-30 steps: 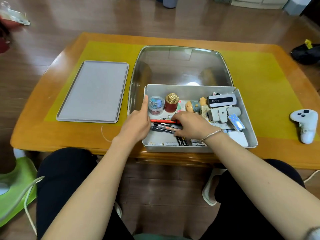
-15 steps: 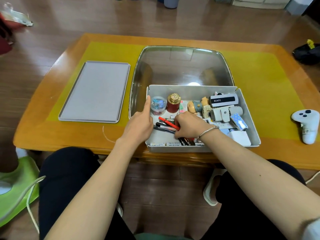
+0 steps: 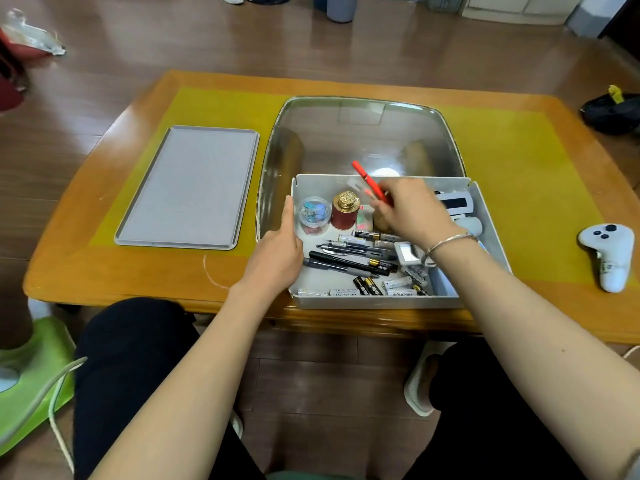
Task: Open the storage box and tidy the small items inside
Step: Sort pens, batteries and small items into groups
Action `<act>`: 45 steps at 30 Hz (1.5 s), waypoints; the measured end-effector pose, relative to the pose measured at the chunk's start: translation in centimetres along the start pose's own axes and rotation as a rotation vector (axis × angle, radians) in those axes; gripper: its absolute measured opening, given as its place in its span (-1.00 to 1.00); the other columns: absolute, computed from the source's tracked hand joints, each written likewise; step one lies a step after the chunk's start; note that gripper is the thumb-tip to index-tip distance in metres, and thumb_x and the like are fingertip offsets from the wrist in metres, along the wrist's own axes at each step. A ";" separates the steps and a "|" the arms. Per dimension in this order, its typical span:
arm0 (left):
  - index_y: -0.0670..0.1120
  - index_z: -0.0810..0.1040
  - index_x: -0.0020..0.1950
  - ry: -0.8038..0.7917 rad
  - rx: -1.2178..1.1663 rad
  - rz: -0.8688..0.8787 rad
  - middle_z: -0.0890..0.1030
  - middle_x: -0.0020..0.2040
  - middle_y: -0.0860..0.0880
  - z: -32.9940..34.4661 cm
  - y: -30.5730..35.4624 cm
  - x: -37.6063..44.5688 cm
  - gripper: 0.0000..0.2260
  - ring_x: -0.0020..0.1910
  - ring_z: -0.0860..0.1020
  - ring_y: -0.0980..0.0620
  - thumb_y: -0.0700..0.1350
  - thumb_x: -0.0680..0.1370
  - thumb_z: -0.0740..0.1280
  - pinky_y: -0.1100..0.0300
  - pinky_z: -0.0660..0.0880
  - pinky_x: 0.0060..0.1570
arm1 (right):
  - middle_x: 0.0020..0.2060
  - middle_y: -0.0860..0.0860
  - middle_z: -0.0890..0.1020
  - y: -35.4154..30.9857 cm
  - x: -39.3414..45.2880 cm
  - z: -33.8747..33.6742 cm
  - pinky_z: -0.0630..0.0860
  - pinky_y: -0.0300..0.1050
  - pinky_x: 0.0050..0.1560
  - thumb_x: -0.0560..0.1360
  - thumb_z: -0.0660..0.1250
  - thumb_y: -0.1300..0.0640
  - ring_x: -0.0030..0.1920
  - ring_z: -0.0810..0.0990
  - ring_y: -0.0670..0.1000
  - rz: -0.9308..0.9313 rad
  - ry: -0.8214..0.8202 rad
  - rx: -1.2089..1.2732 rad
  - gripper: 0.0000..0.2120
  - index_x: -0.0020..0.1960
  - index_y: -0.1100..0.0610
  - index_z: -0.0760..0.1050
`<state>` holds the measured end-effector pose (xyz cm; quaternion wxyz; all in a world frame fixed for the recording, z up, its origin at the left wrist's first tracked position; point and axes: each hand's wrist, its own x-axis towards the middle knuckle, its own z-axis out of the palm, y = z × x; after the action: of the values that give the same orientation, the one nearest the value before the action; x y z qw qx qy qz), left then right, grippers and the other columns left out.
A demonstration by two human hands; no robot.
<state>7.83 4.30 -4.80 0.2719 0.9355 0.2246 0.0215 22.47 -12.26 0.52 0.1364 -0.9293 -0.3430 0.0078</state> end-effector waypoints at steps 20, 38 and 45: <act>0.09 -0.18 0.57 0.052 -0.098 -0.045 0.54 -0.17 -0.07 0.2 0.3 -0.4 -0.44 -0.30 0.45 0.07 -0.10 0.66 0.05 0.25 0.28 -0.45 | -0.07 0.02 0.65 -0.3 -1.3 1.1 0.52 -0.06 -0.05 0.43 0.41 -0.03 0.00 0.59 0.10 -0.108 -0.164 -0.114 -0.77 0.01 0.05 0.58; 0.15 -0.14 0.56 0.076 -0.140 -0.085 0.54 -0.20 -0.04 0.4 0.3 -0.5 -0.47 -0.30 0.47 0.06 -0.08 0.67 0.03 0.23 0.28 -0.46 | -0.31 0.09 0.54 -2.3 -2.3 4.9 0.46 -0.08 -0.28 0.32 0.42 0.17 -0.26 0.48 0.08 -0.139 -0.426 -0.030 -0.88 -0.25 0.16 0.48; 0.17 -0.12 0.56 0.078 -0.185 -0.091 0.58 -0.11 -0.04 0.5 0.3 -0.5 -0.48 -0.24 0.52 0.04 -0.07 0.67 0.04 0.13 0.49 -0.33 | -0.36 0.05 0.57 0.3 -2.7 0.1 0.32 -0.19 -0.39 0.39 0.39 0.11 -0.29 0.52 0.08 0.077 -0.102 0.083 -0.93 -0.25 0.07 0.53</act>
<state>7.62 3.65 -5.04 0.3485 0.8938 0.2742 0.0663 20.58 -14.16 0.13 0.1567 -0.9338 -0.3127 0.0747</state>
